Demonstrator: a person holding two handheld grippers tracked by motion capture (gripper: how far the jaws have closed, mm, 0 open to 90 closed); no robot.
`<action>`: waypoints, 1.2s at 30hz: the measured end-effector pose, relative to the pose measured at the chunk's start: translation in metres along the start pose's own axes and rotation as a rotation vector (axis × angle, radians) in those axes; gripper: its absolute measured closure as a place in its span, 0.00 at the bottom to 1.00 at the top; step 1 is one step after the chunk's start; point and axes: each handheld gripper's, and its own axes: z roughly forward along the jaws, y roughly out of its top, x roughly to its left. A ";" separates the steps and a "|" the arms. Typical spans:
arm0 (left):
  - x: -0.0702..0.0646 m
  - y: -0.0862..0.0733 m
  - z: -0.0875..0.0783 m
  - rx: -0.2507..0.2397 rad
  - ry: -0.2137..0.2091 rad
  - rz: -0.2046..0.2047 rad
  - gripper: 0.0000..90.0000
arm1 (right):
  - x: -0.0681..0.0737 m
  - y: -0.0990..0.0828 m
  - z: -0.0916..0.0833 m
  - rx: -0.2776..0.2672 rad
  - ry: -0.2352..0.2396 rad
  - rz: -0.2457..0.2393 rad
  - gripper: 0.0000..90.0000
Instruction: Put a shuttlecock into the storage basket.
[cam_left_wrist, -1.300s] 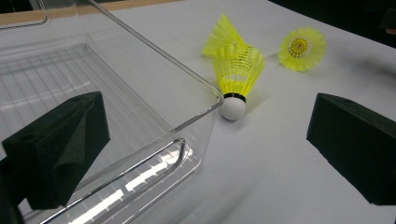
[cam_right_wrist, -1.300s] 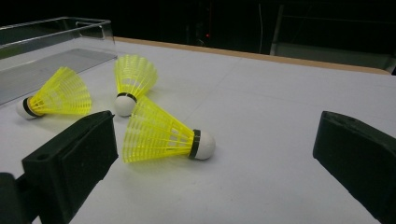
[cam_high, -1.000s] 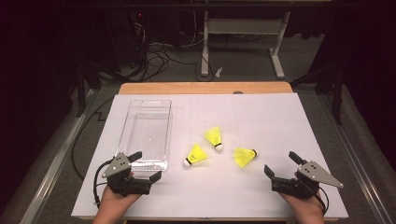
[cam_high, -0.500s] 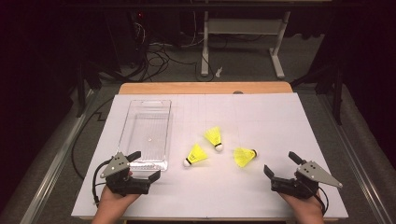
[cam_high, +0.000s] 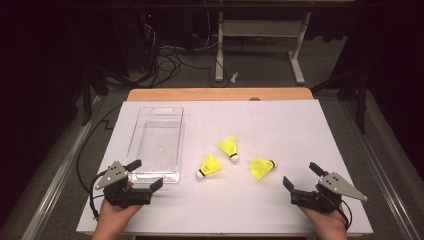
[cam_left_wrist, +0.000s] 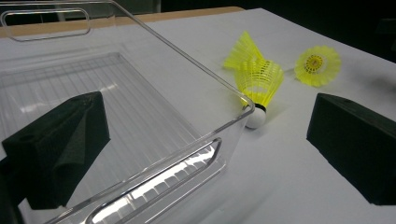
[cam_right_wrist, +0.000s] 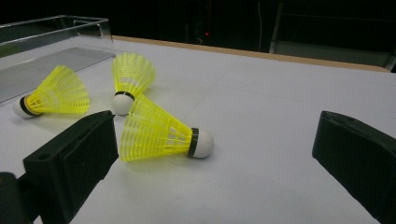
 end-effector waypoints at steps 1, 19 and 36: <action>0.001 0.000 -0.001 -0.001 0.004 -0.003 0.00 | 0.000 0.000 0.000 0.000 0.000 0.000 0.01; 0.021 -0.002 -0.021 -0.012 0.057 -0.036 0.00 | 0.000 0.000 0.000 -0.001 0.002 0.000 0.01; 0.034 -0.006 -0.031 -0.046 0.101 -0.076 0.00 | -0.001 0.001 -0.001 -0.005 0.004 -0.005 0.02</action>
